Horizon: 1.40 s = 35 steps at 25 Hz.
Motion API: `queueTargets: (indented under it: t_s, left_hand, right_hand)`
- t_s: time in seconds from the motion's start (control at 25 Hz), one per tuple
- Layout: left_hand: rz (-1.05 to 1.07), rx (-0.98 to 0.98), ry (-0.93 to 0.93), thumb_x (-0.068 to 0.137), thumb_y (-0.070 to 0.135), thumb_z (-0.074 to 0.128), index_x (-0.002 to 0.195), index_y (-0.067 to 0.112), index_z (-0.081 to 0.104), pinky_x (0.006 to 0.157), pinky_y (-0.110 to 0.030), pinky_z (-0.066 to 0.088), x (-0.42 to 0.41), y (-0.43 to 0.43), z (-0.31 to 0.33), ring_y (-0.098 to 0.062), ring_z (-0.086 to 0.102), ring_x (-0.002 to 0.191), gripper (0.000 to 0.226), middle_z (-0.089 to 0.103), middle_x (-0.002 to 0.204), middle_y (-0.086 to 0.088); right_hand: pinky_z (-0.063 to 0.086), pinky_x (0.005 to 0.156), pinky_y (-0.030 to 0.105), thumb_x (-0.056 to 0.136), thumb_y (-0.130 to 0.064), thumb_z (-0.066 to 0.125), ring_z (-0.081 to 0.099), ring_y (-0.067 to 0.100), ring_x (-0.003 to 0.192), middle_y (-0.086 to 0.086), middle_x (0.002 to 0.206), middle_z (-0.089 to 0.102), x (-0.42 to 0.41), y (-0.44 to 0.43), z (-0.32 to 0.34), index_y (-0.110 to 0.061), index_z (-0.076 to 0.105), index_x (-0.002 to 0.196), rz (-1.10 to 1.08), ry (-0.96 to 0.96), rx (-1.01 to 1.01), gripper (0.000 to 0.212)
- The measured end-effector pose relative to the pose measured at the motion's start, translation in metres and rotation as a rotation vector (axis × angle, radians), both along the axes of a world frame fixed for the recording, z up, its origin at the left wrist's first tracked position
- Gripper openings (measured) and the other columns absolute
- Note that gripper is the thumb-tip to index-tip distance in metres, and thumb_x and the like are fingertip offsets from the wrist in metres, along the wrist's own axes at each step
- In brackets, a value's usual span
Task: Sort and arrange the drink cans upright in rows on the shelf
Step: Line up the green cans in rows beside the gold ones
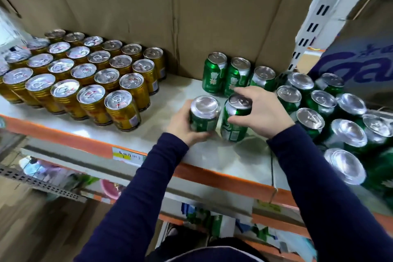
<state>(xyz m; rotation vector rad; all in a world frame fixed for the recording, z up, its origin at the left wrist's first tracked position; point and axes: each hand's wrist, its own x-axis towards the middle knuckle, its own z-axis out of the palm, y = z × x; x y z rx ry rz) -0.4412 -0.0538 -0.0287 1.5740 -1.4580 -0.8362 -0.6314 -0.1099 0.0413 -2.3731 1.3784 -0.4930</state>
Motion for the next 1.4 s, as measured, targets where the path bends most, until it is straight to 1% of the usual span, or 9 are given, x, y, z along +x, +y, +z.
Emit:
queueTargets:
  t_s: [0.12, 0.2, 0.32, 0.44, 0.6, 0.8, 0.96, 1.12, 1.4]
  left_hand:
    - [-0.146, 0.020, -0.106, 0.050, 0.020, 0.089, 0.126, 0.015, 0.044, 0.090, -0.025, 0.045, 0.013, -0.004, -0.006, -0.013, 0.054, 0.107, 0.089, 0.058, 0.117, -0.003]
    - [-0.232, -0.009, -0.250, 0.050, 0.019, 0.091, 0.124, 0.014, 0.043, 0.085, -0.028, 0.048, 0.030, -0.010, 0.012, -0.019, 0.058, 0.100, 0.088, 0.059, 0.111, -0.003]
    - [-0.258, -0.109, -0.464, 0.044, 0.041, 0.088, 0.109, 0.022, 0.051, 0.077, -0.027, 0.049, 0.059, -0.016, 0.059, -0.015, 0.060, 0.085, 0.077, 0.061, 0.096, 0.006]
    - [-0.270, -0.180, -0.507, 0.044, 0.060, 0.075, 0.102, 0.027, 0.060, 0.078, -0.029, 0.050, 0.071, -0.029, 0.087, -0.012, 0.060, 0.083, 0.069, 0.065, 0.093, 0.010]
    - [-0.335, -0.157, -0.611, 0.041, 0.059, 0.076, 0.103, 0.030, 0.058, 0.083, -0.032, 0.050, 0.065, -0.056, 0.081, -0.016, 0.060, 0.091, 0.071, 0.064, 0.099, 0.008]
    - [-0.534, -0.063, -0.615, 0.057, 0.024, 0.086, 0.126, 0.023, 0.052, 0.084, -0.023, 0.043, 0.064, -0.076, 0.066, -0.018, 0.054, 0.102, 0.077, 0.057, 0.116, -0.001]
    - [-0.438, -0.076, -0.639, 0.059, 0.048, 0.080, 0.132, 0.036, 0.045, 0.090, -0.027, 0.043, 0.057, -0.067, 0.056, -0.022, 0.049, 0.098, 0.082, 0.038, 0.106, -0.003]
    - [-0.256, -0.146, -0.526, 0.053, 0.041, 0.085, 0.124, 0.018, 0.052, 0.093, -0.034, 0.046, 0.051, -0.074, 0.054, -0.023, 0.055, 0.105, 0.082, 0.058, 0.114, -0.006]
    - [-0.173, -0.138, -0.488, 0.054, 0.042, 0.087, 0.121, 0.020, 0.060, 0.087, -0.016, 0.035, 0.039, -0.115, 0.058, -0.018, 0.055, 0.108, 0.076, 0.060, 0.120, -0.003]
  right_hand:
    - [0.027, 0.090, 0.012, 0.067, -0.031, 0.082, 0.049, 0.016, 0.118, 0.003, 0.130, 0.054, 0.004, 0.007, -0.002, -0.015, 0.050, 0.135, -0.084, -0.012, 0.001, 0.077]
    - [0.029, 0.088, 0.011, 0.067, -0.029, 0.082, 0.051, 0.015, 0.114, 0.004, 0.127, 0.056, 0.007, 0.010, -0.004, -0.015, 0.052, 0.133, -0.137, -0.032, -0.003, 0.074]
    - [0.033, 0.091, 0.014, 0.065, -0.028, 0.084, 0.053, 0.017, 0.114, 0.004, 0.125, 0.057, 0.011, 0.012, -0.007, -0.014, 0.054, 0.132, -0.194, -0.068, 0.005, 0.075]
    - [0.034, 0.093, 0.018, 0.064, -0.026, 0.085, 0.053, 0.016, 0.114, 0.002, 0.126, 0.056, 0.013, 0.011, -0.006, -0.015, 0.054, 0.132, -0.229, -0.101, 0.032, 0.075]
    - [0.038, 0.099, 0.022, 0.061, -0.032, 0.086, 0.052, 0.013, 0.115, 0.001, 0.126, 0.056, 0.014, 0.010, -0.006, -0.019, 0.054, 0.132, -0.232, -0.122, 0.058, 0.078]
    - [0.035, 0.095, 0.018, 0.060, -0.031, 0.088, 0.052, 0.011, 0.114, -0.002, 0.126, 0.057, 0.014, 0.008, -0.005, -0.020, 0.055, 0.130, -0.231, -0.121, 0.063, 0.078]
    - [0.031, 0.087, 0.007, 0.060, -0.030, 0.088, 0.049, 0.005, 0.109, -0.008, 0.120, 0.055, 0.011, 0.010, -0.004, -0.022, 0.056, 0.127, -0.224, -0.118, 0.059, 0.075]
    - [0.028, 0.082, -0.006, 0.060, -0.024, 0.088, 0.050, 0.005, 0.109, -0.008, 0.120, 0.056, 0.008, 0.012, -0.006, -0.024, 0.055, 0.126, -0.188, -0.140, 0.080, 0.073]
    - [0.021, 0.082, -0.010, 0.062, -0.023, 0.087, 0.042, -0.001, 0.113, -0.013, 0.122, 0.048, -0.003, 0.020, -0.008, -0.023, 0.046, 0.136, -0.197, -0.133, 0.083, 0.085]
